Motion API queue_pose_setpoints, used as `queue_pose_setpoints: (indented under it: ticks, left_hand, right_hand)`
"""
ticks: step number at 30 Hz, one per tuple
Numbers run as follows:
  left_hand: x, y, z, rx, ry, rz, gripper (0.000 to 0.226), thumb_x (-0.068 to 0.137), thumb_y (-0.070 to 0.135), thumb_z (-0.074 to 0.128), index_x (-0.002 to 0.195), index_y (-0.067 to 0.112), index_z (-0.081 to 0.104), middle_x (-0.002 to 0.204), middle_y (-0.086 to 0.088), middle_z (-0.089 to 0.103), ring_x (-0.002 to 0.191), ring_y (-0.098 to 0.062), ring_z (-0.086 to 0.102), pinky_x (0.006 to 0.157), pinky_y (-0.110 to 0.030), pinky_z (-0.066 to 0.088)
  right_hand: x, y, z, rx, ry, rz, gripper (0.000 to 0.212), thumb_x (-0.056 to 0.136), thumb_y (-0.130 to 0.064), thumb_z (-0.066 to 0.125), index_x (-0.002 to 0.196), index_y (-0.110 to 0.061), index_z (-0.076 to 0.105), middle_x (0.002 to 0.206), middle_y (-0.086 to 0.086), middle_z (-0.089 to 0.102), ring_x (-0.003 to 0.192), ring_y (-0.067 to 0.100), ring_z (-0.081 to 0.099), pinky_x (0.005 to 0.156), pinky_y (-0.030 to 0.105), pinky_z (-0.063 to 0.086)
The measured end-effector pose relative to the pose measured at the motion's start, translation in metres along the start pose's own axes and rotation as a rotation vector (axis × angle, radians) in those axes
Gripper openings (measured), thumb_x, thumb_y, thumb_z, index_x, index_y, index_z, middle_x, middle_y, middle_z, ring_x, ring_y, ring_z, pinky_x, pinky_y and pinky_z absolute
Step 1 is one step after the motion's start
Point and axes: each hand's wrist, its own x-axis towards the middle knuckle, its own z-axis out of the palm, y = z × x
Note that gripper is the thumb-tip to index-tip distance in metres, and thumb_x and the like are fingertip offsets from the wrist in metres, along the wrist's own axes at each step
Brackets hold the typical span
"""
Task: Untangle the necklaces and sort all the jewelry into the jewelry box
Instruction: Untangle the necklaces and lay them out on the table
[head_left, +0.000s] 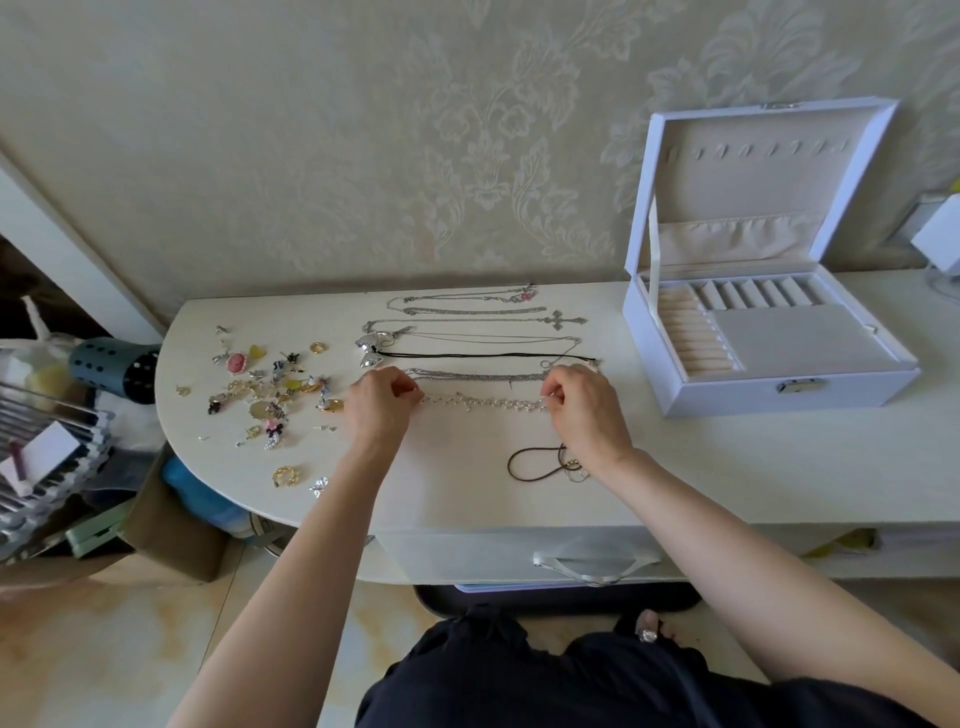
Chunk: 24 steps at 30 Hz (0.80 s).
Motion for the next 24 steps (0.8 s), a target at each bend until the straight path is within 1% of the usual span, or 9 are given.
queue_pose_setpoints:
  ticks: [3,4,6,8,10,13,18,21,24]
  left_hand:
    - [-0.002,-0.001,0.001,0.042,0.014,0.041,0.022,0.078,0.014,0.075,0.098,0.009,0.068,0.1,-0.007,0.066,0.09,-0.025,0.062,0.07,-0.029,0.044]
    - [-0.006,0.0,0.001,0.057,0.032,0.07,0.026,0.077,0.016,0.075,0.101,0.01,0.066,0.102,-0.007,0.063,0.09,-0.025,0.061,0.07,-0.029,0.045]
    - [-0.021,0.009,0.005,0.049,0.053,0.143,0.023,0.079,0.019,0.074,0.099,0.011,0.064,0.099,-0.004,0.06,0.086,-0.022,0.059,0.068,-0.03,0.045]
    - [-0.04,0.021,0.012,-0.015,-0.023,0.221,0.016,0.08,0.022,0.072,0.09,0.014,0.063,0.087,0.003,0.059,0.079,-0.019,0.057,0.066,-0.03,0.045]
    - [-0.059,0.032,0.022,-0.077,-0.163,0.305,0.016,0.078,0.026,0.073,0.083,0.017,0.061,0.077,0.008,0.058,0.075,-0.016,0.054,0.066,-0.03,0.044]
    - [-0.074,0.042,0.035,-0.095,-0.298,0.438,0.021,0.074,0.031,0.076,0.081,0.018,0.061,0.077,0.008,0.057,0.078,-0.012,0.049,0.067,-0.026,0.04]
    - [-0.08,0.052,0.049,-0.016,-0.395,0.595,0.022,0.077,0.031,0.073,0.097,0.023,0.068,0.089,0.005,0.055,0.089,-0.015,0.045,0.081,-0.028,0.039]
    - [-0.083,0.054,0.055,0.067,-0.435,0.644,0.017,0.08,0.029,0.07,0.096,0.024,0.07,0.094,0.002,0.051,0.097,-0.018,0.044,0.086,-0.03,0.037]
    - [-0.087,0.049,0.058,0.073,-0.39,0.624,0.016,0.078,0.03,0.071,0.092,0.022,0.068,0.091,0.006,0.046,0.095,-0.019,0.043,0.082,-0.028,0.036]
  right_hand:
    - [-0.001,0.001,-0.003,0.004,0.003,-0.019,0.013,0.081,0.001,0.063,0.09,-0.006,0.069,0.094,0.01,0.061,0.082,0.027,0.061,0.079,0.039,0.048]
    - [-0.002,0.001,-0.007,0.031,0.011,-0.004,0.013,0.081,-0.001,0.065,0.091,-0.008,0.069,0.094,0.007,0.062,0.082,0.024,0.061,0.079,0.037,0.048]
    - [-0.002,0.004,-0.021,0.084,-0.025,0.049,0.011,0.08,-0.007,0.068,0.089,-0.013,0.071,0.089,0.002,0.063,0.077,0.017,0.058,0.075,0.029,0.046]
    - [-0.002,0.009,-0.038,0.084,-0.135,0.096,0.01,0.079,-0.009,0.071,0.083,-0.019,0.072,0.077,-0.005,0.063,0.071,0.011,0.055,0.068,0.024,0.041]
    - [-0.005,0.013,-0.052,0.046,-0.259,0.126,0.018,0.077,-0.006,0.071,0.076,-0.024,0.072,0.065,-0.012,0.059,0.064,0.007,0.053,0.064,0.023,0.039]
    - [-0.01,0.016,-0.064,-0.024,-0.381,0.138,0.026,0.073,-0.002,0.07,0.069,-0.027,0.069,0.063,-0.012,0.057,0.065,0.01,0.053,0.061,0.025,0.039]
    - [-0.018,0.027,-0.067,-0.079,-0.407,0.15,0.037,0.072,0.002,0.064,0.064,-0.034,0.062,0.069,-0.009,0.058,0.071,0.012,0.054,0.056,0.025,0.037]
    - [-0.023,0.032,-0.068,-0.063,-0.453,0.135,0.036,0.069,-0.006,0.076,0.064,-0.036,0.058,0.068,-0.009,0.057,0.067,0.009,0.052,0.062,0.027,0.041]
    - [-0.028,0.034,-0.066,-0.016,-0.498,0.115,0.034,0.066,-0.014,0.082,0.066,-0.037,0.058,0.069,-0.009,0.053,0.066,0.01,0.05,0.063,0.029,0.041]
